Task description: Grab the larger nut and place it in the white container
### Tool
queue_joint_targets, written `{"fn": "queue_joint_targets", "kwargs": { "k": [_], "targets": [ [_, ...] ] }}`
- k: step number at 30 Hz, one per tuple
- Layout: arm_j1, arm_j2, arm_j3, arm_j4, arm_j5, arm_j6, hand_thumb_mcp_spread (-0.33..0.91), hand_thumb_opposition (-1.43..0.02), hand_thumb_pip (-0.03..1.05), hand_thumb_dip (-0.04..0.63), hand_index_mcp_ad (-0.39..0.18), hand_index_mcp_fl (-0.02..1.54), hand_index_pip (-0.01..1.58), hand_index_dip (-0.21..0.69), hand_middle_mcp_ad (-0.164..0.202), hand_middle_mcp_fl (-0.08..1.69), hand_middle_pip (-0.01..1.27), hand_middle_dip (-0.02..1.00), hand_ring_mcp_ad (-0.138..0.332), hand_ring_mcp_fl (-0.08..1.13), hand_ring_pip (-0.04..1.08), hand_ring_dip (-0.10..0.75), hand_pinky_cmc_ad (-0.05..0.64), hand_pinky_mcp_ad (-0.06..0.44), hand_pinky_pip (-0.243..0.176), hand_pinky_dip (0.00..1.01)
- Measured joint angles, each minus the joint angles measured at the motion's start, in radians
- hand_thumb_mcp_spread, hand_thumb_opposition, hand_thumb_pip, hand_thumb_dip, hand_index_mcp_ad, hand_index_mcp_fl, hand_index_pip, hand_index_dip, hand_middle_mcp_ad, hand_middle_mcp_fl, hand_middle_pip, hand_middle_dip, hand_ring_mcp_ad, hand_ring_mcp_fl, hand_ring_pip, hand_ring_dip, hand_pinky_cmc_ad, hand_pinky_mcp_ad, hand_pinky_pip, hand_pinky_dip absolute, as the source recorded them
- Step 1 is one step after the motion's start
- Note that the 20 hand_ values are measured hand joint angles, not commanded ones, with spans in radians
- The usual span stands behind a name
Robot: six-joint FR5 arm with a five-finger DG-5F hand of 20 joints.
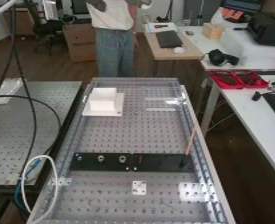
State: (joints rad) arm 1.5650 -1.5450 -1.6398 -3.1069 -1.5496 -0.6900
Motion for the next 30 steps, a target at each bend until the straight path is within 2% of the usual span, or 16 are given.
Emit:
{"fn": "queue_joint_targets", "kwargs": {
  "k": [3, 7, 10, 11, 13, 15, 21, 27, 30],
  "targets": [
    [0.004, 0.008, -0.044, 0.028, 0.022, 0.005, 0.16, -0.66, 0.39, 0.007, -0.059, 0.04, 0.1, -0.01, 0.035, 0.11, 0.14, 0.09, 0.166, 0.01, 0.11, 0.016, 0.302, 0.278, -0.044, 0.24],
    [0.017, 0.024, -0.114, 0.072, 0.074, -0.001, 0.18, -0.69, 0.4, 0.007, -0.059, 0.04, 0.1, -0.059, 0.037, 0.11, 0.14, 0.09, 0.173, 0.01, 0.1, 0.016, 0.312, 0.276, -0.059, 0.25],
    [0.027, 0.037, -0.162, 0.102, 0.117, -0.008, 0.18, -0.69, 0.4, 0.0, -0.059, 0.04, 0.1, -0.058, 0.038, 0.11, 0.14, 0.1, 0.175, 0.02, 0.11, 0.016, 0.314, 0.276, -0.059, 0.25],
    [0.03, 0.042, -0.179, 0.112, 0.132, -0.008, 0.18, -0.69, 0.4, 0.016, -0.061, 0.04, 0.1, -0.056, 0.035, 0.11, 0.14, 0.1, 0.175, 0.02, 0.1, 0.016, 0.314, 0.278, -0.059, 0.25],
    [0.033, 0.047, -0.203, 0.124, 0.152, -0.006, 0.18, -0.69, 0.43, 0.014, -0.056, 0.04, 0.1, -0.068, 0.037, 0.11, 0.14, 0.09, 0.173, 0.02, 0.1, 0.016, 0.314, 0.278, -0.059, 0.25],
    [0.033, 0.05, -0.225, 0.135, 0.17, 0.002, 0.19, -0.69, 0.46, 0.031, -0.056, 0.04, 0.1, -0.068, 0.038, 0.11, 0.14, 0.09, 0.187, 0.02, 0.1, 0.016, 0.314, 0.278, -0.061, 0.25],
    [0.027, 0.043, -0.29, 0.166, 0.212, 0.04, 0.19, -0.71, 0.47, 0.03, -0.059, 0.04, 0.1, -0.115, 0.037, 0.11, 0.14, 0.11, 0.182, 0.02, 0.11, 0.016, 0.312, 0.278, -0.058, 0.25],
    [0.005, 0.01, -0.346, 0.209, 0.233, 0.082, 0.22, -0.73, 0.48, 0.072, -0.061, 0.04, 0.1, -0.141, 0.037, 0.11, 0.14, 0.11, 0.185, 0.01, 0.1, 0.016, 0.312, 0.274, -0.058, 0.25],
    [-0.008, -0.005, -0.368, 0.236, 0.237, 0.096, 0.25, -0.74, 0.56, 0.108, -0.068, 0.04, 0.15, -0.143, 0.038, 0.11, 0.14, 0.11, 0.185, 0.01, 0.11, 0.016, 0.312, 0.274, -0.058, 0.25]
  ]
}}
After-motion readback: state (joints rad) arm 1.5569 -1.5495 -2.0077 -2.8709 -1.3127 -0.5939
